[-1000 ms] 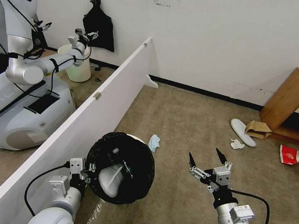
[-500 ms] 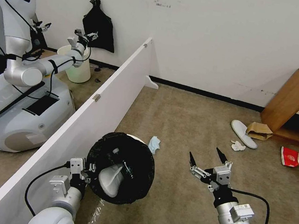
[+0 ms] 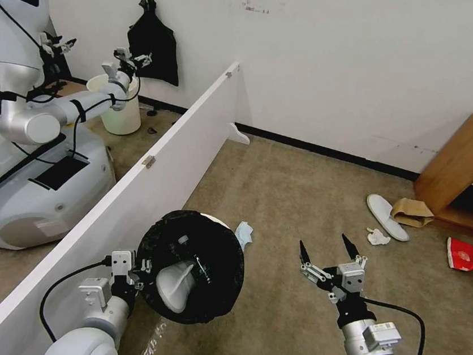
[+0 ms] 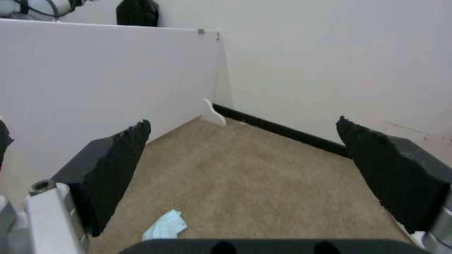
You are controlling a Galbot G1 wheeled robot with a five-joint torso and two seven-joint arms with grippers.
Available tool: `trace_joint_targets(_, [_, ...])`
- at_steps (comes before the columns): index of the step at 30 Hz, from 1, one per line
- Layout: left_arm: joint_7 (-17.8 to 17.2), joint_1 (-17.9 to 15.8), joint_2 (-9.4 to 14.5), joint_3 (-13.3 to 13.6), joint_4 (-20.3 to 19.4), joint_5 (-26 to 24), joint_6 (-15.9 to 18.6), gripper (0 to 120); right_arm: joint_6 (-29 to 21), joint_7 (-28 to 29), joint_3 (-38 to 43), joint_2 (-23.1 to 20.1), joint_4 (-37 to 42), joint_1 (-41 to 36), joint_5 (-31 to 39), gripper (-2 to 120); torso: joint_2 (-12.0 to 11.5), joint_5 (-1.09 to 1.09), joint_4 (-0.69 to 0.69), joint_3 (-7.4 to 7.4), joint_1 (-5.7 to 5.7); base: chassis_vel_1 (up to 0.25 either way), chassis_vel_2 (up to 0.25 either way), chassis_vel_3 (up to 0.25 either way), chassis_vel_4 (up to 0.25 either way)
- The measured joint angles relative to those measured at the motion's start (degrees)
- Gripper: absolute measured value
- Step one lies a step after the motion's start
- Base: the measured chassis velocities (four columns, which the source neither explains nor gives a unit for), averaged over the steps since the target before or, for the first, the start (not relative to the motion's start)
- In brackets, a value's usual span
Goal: Pick up the trash bin, then pick up the garbage from the floor and place it into the trash bin.
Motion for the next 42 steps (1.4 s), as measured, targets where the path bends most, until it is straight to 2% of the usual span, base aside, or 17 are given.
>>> trace_joint_targets(29, [0.1, -0.2, -0.3, 0.1, 0.7, 0.2, -0.3, 2, 0.4, -0.1, -0.1, -0.1, -0.8, 0.3, 0.1, 100, 0.0, -0.01, 0.01, 0.00, 0.00, -0.119, 0.116, 0.112, -0.116])
trace_joint_targets(42, [0.4, 0.1, -0.4, 0.5, 0.5, 0.9, -0.6, 2, 1.5, -0.2, -0.1, 0.1, -0.8, 0.1, 0.1, 100, 0.0, 0.00, 0.00, 0.00, 0.00, -0.030, 0.025, 0.031, -0.031])
